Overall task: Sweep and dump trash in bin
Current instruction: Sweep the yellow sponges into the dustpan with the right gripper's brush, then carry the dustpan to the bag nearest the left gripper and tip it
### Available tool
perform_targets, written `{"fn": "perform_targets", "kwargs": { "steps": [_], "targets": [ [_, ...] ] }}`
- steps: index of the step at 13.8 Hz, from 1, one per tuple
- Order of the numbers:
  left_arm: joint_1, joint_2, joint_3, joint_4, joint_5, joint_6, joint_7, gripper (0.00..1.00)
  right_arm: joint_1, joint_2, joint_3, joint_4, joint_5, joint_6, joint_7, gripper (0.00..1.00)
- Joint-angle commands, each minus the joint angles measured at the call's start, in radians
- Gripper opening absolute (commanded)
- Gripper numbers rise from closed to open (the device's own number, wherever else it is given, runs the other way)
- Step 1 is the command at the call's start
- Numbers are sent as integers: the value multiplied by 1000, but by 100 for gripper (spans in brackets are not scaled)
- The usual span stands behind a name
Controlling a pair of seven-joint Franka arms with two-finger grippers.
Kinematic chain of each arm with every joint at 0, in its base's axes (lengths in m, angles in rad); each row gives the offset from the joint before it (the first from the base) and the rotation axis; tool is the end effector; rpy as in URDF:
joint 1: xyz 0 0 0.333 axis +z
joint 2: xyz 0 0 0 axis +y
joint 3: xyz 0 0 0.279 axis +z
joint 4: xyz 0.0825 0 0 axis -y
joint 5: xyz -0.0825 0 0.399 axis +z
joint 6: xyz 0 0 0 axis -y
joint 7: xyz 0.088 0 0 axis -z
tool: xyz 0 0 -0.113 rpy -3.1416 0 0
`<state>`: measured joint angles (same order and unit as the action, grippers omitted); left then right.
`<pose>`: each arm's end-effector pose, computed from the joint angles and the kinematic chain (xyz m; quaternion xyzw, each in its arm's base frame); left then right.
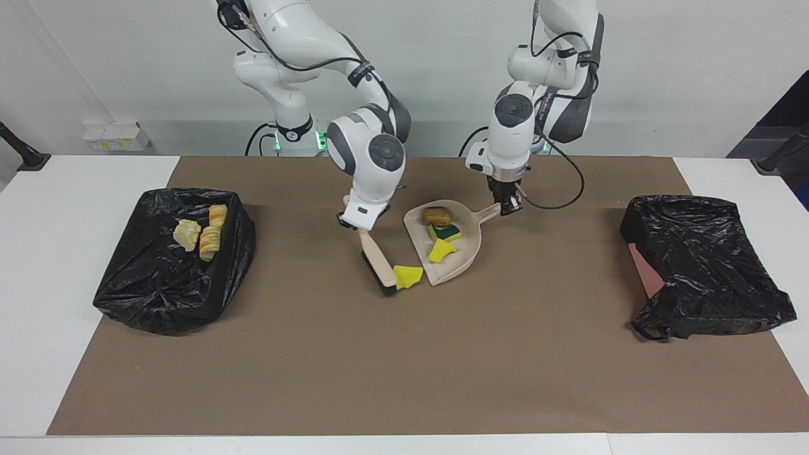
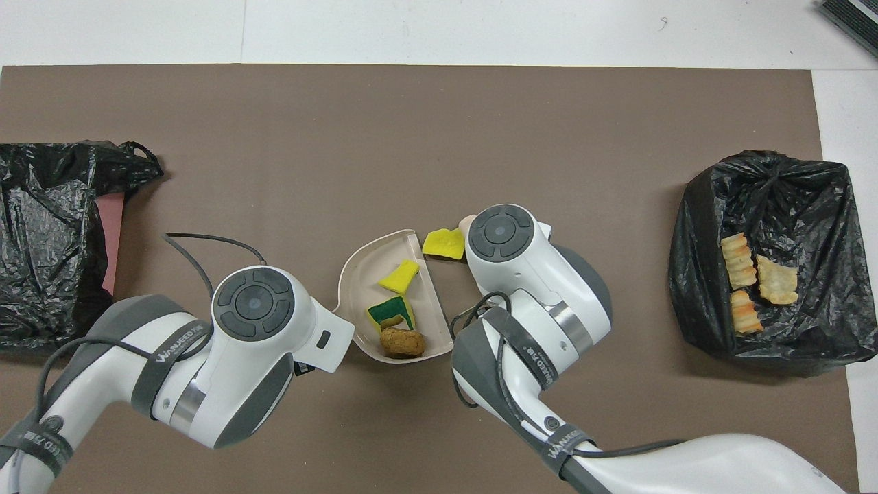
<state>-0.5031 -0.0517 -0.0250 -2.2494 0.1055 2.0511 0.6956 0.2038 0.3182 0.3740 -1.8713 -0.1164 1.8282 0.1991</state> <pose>0.4439 -0.2517 0.3243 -0.7993 0.5947 0.0767 0.0392 0.4956 0.3059 0.2828 0.9632 0.2104 -0.1569 0.0589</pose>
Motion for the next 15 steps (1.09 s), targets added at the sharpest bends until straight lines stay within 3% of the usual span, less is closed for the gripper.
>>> {"fn": "perform_targets", "kwargs": {
  "steps": [1,5,7,11,13,15],
  "targets": [
    [0,-33,-1,-62,-6,56,-10,0,-4,-18,20,17,150,-84,-18,0],
    [11,-50,-1,-108,-9,121,-5,0,22,-119,22,-35,385,-99,-46,0],
    [12,-53,0,-104,-9,130,-5,0,28,-148,19,-34,374,-104,3,0],
    [64,-76,13,-82,-55,116,73,0,-43,-347,14,-60,371,-252,228,0],
    [119,-92,14,-72,-117,115,145,0,-40,-454,17,-127,373,-262,351,0],
    [155,-93,14,-30,-128,80,180,0,-29,-527,19,-214,383,-251,355,0]
  ]
}}
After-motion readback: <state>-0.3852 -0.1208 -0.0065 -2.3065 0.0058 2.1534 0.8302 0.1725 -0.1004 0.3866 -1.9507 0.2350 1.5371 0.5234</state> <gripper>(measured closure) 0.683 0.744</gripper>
